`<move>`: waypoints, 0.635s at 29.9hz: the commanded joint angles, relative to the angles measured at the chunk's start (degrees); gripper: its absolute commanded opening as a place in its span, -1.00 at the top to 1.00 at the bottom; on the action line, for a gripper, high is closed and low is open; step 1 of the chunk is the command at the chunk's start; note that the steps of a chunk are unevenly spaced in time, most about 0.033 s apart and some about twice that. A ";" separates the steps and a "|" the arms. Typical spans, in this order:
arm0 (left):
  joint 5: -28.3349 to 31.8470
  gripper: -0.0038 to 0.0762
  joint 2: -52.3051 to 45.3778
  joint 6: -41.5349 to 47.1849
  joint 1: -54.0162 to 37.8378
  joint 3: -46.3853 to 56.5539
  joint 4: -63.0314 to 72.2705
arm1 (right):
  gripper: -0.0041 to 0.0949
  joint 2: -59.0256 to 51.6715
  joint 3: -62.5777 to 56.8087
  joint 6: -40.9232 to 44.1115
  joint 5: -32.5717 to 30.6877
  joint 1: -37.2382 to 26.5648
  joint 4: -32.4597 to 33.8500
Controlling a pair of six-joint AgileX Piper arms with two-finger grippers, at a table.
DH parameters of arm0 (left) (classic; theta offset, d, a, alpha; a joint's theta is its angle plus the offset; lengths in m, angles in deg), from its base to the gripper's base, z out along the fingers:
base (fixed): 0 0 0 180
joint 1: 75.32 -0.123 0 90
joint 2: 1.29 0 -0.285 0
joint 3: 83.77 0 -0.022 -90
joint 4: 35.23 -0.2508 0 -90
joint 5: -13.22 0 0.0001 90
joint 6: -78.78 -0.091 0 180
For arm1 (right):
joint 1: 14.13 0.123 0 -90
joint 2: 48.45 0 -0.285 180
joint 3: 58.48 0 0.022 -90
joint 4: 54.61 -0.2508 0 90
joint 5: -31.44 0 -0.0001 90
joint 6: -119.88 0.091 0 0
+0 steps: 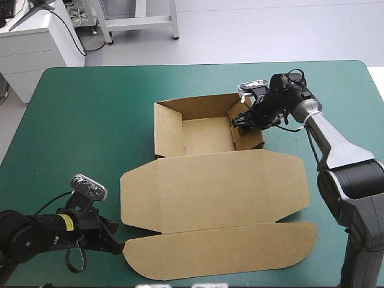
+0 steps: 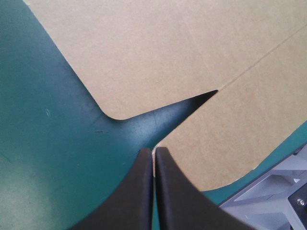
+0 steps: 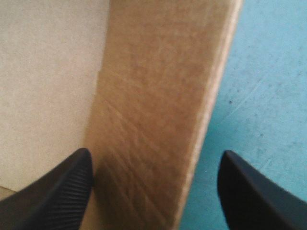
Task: Fold the box
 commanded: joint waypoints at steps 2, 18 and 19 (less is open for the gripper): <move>2.42 0.92 -2.17 0.11 0.08 -1.42 1.19 | 0.54 -2.79 1.60 0.54 2.94 -0.10 -1.08; 3.16 0.92 -2.79 0.11 0.08 -1.42 0.91 | 0.96 -3.64 1.82 1.49 5.63 -1.23 3.83; 3.16 0.92 -2.79 0.11 0.08 -1.42 0.91 | 0.96 -4.03 2.05 1.65 6.00 -1.88 4.78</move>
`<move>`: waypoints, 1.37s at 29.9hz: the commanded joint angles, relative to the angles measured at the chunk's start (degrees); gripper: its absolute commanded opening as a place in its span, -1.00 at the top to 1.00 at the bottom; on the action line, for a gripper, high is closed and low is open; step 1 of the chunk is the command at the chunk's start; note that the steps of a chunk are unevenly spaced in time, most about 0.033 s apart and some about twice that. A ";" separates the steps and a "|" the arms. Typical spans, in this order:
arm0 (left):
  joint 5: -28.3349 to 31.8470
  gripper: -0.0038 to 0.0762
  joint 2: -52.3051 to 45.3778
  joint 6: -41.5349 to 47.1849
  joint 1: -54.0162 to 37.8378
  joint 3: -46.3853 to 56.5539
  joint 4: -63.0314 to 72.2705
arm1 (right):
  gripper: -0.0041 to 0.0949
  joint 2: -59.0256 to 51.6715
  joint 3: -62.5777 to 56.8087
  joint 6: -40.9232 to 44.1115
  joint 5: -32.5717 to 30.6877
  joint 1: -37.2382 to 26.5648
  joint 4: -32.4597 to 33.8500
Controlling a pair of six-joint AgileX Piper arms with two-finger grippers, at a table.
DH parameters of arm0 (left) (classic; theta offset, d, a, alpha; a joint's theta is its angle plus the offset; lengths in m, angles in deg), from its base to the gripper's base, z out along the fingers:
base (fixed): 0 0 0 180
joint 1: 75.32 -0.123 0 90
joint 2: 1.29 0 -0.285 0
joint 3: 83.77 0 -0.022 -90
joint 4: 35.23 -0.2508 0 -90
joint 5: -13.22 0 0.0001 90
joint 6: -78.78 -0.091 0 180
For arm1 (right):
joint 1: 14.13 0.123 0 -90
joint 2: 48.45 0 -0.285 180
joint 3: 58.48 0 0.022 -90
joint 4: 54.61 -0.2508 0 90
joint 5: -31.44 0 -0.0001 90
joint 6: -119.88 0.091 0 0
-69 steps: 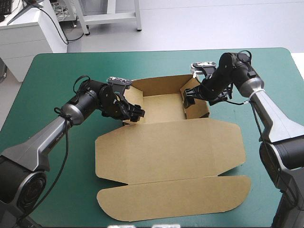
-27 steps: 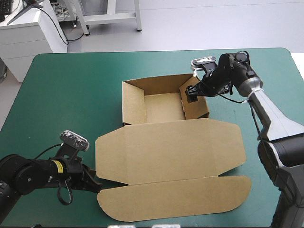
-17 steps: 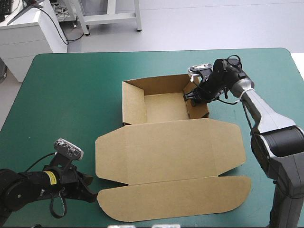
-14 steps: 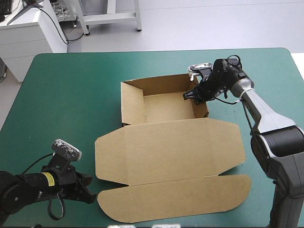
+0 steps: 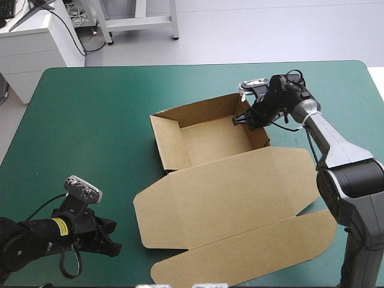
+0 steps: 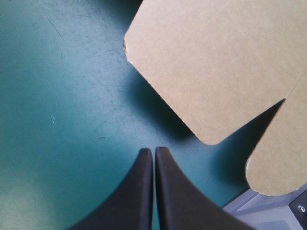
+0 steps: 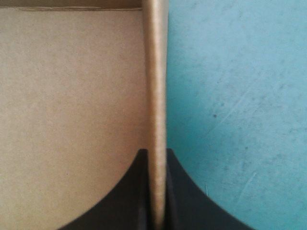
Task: Fold the box
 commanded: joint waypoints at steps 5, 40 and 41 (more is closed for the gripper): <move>3.12 0.92 -0.02 0.01 0.08 -1.42 1.16 | 0.96 -6.85 2.89 1.13 5.42 -8.60 5.39; 6.37 0.92 -0.02 -0.56 0.08 -1.42 1.04 | -0.65 -9.74 2.65 3.47 8.53 -43.82 4.35; 6.37 0.92 -0.02 -0.56 0.08 -1.42 1.04 | -0.77 -9.74 2.65 3.47 8.39 -43.82 4.35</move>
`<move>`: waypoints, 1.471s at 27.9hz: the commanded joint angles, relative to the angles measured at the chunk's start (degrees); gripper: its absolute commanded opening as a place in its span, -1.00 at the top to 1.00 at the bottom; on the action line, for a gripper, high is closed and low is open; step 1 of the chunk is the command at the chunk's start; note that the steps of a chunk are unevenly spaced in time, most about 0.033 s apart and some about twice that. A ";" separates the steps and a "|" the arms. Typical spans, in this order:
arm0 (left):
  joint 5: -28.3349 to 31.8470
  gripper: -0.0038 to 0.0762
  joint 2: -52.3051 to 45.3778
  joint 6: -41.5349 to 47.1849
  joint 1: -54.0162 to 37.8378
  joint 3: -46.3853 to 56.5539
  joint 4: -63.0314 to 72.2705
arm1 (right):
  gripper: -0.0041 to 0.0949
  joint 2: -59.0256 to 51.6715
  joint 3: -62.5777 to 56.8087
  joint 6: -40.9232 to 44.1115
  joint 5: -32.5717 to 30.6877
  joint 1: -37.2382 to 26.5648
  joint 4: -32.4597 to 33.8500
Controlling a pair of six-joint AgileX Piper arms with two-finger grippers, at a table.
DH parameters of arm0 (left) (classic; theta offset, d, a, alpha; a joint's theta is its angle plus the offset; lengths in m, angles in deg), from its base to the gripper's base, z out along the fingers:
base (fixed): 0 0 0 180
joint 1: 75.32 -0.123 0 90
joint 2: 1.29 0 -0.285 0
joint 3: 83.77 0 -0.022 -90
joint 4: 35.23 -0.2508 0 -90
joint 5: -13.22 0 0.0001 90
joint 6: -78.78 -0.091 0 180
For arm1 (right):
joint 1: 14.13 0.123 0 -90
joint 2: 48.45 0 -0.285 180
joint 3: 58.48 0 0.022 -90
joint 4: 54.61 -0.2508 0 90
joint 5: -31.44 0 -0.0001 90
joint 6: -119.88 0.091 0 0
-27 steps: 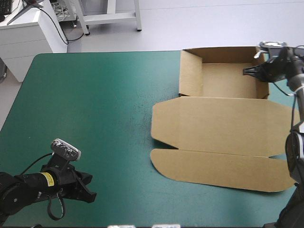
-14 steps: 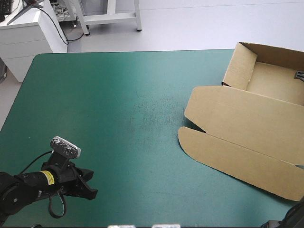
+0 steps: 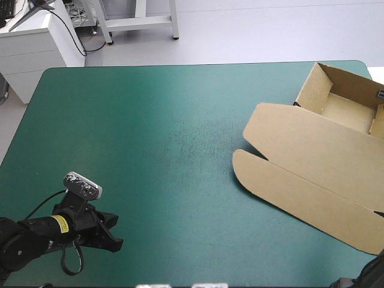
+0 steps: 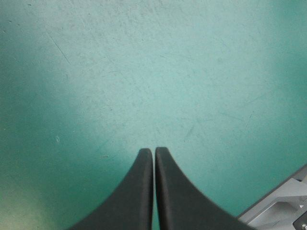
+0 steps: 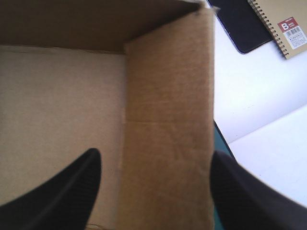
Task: Fold the box
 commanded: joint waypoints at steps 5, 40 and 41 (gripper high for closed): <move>2.89 0.92 -0.02 -0.03 0.08 -1.47 1.04 | -0.84 -3.98 1.80 -0.43 1.01 -0.41 -0.38; 0.75 0.92 -0.11 -1.09 0.08 -1.47 1.27 | 0.94 -32.10 -16.85 -14.43 -9.06 20.30 -13.82; 0.72 0.92 -0.11 -1.09 0.08 -1.47 1.27 | 0.94 -37.24 -23.21 -17.78 -6.70 21.50 -15.77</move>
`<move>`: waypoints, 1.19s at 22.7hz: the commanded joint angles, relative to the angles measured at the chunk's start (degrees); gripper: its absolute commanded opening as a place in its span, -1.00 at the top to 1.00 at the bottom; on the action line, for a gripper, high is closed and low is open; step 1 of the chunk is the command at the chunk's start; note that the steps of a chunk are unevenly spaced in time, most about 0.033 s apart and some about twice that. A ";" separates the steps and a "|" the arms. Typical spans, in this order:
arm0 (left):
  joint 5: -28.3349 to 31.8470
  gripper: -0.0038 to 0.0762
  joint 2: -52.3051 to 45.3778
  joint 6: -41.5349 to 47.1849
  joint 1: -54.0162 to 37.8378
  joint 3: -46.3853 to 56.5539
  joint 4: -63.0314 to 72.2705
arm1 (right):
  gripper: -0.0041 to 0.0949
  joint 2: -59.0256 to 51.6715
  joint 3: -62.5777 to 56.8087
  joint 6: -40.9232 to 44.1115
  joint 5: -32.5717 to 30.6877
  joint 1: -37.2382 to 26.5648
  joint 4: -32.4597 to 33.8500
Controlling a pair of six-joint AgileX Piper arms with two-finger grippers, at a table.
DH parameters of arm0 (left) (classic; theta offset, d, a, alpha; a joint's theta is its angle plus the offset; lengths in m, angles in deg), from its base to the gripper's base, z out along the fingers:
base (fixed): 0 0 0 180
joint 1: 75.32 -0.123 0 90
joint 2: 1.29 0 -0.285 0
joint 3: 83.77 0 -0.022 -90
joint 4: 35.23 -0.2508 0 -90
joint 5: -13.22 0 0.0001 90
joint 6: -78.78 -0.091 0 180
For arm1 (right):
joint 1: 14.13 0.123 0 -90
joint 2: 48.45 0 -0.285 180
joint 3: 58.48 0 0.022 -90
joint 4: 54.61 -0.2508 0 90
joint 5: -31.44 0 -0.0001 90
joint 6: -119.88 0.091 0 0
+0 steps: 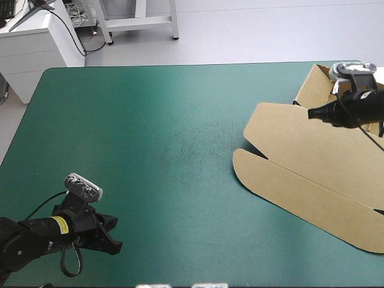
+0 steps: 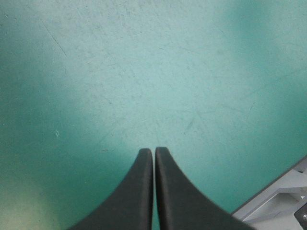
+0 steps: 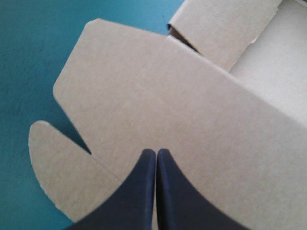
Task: Fold the box
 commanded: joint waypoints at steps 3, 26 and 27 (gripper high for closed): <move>1.88 0.92 -0.11 -1.70 0.08 -1.47 1.42 | 0.94 -20.18 -18.86 -12.84 8.35 1.74 -10.81; 5.19 0.92 -10.94 -3.51 0.08 11.84 1.44 | 0.94 -53.65 -53.25 -15.59 6.31 1.74 -12.33; 5.35 0.92 -10.94 -4.11 0.08 12.22 1.44 | 0.94 -54.52 -53.64 -15.59 6.91 1.74 -12.33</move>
